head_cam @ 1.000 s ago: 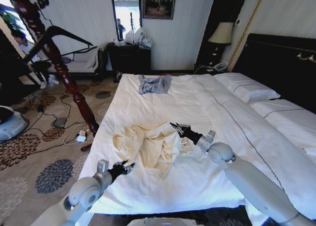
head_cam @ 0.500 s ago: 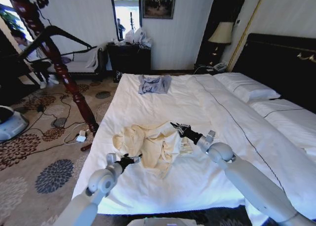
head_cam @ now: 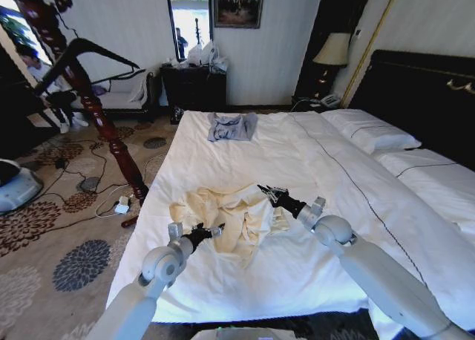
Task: Pick up the clothes from the bed and hang them on the clothes hanger.
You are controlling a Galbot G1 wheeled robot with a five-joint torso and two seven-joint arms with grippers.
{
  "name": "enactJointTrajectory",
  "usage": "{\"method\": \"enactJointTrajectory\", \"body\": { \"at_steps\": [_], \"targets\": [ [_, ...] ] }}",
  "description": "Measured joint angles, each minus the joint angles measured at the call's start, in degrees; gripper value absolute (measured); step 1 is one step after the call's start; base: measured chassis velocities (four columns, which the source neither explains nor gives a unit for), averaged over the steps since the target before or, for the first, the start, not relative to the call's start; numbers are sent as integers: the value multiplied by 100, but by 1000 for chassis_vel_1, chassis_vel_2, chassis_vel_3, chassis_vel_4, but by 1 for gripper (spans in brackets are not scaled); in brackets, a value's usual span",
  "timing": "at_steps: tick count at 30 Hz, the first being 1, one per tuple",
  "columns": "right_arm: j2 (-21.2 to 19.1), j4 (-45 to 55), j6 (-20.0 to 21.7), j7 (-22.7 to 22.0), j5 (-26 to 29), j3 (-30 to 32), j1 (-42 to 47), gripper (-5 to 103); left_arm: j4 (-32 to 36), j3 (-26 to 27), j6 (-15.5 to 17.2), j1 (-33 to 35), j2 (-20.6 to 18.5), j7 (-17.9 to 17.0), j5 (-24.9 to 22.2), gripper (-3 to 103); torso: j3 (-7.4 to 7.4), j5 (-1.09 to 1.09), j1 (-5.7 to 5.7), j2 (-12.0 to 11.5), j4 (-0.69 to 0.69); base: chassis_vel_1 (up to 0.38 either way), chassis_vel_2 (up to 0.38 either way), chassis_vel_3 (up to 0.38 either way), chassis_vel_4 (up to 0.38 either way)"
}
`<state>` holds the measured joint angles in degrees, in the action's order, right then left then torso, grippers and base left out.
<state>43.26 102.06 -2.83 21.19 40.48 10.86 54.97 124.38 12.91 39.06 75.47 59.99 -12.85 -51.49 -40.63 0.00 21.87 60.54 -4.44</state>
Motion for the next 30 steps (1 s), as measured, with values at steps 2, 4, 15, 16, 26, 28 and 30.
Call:
{"method": "enactJointTrajectory", "body": {
  "at_steps": [2, 4, 15, 16, 26, 28, 30],
  "targets": [
    [-4, -7, -4, 6, 0, 11, 5, 1, 94, 52, 57, 74, -61, 43, -9, 100, 0, 0, 0, 0, 0, 0, 0, 0, 0],
    [-6, -51, -30, 48, -6, 34, 12, 1, 375, 300, 157, 183, -203, 165, -121, 100, 1, 0, -1, 0, 0, 0, 0, 0, 0],
    [50, -150, -47, 60, -21, -79, -49, 1, -576, 432, -121, -912, 442, -78, -494, 100, 0, 0, 0, 0, -2, 0, 0, 0, 0],
    [50, -150, -47, 60, -21, -79, -49, 1, -576, 432, -121, -912, 442, -78, -494, 100, 0, 0, 0, 0, -2, 0, 0, 0, 0],
    [92, -221, -43, 33, -9, -184, -143, 1, -1773, 18, -269, -1402, 1082, -238, 94, 100, 0, 1, 0, 0, -1, 0, 0, 0, 0],
    [91, -233, -44, 34, -10, -184, -138, 1, -1836, 18, -277, -1426, 1096, -240, 94, 100, 0, 1, 1, 0, -1, 0, 0, 0, 0],
    [91, -273, -55, 42, -19, -184, -134, 1, -1989, 16, -320, -1495, 1154, -219, 95, 100, 0, 0, 0, 0, -1, 0, 0, 0, 0]
  ]
}}
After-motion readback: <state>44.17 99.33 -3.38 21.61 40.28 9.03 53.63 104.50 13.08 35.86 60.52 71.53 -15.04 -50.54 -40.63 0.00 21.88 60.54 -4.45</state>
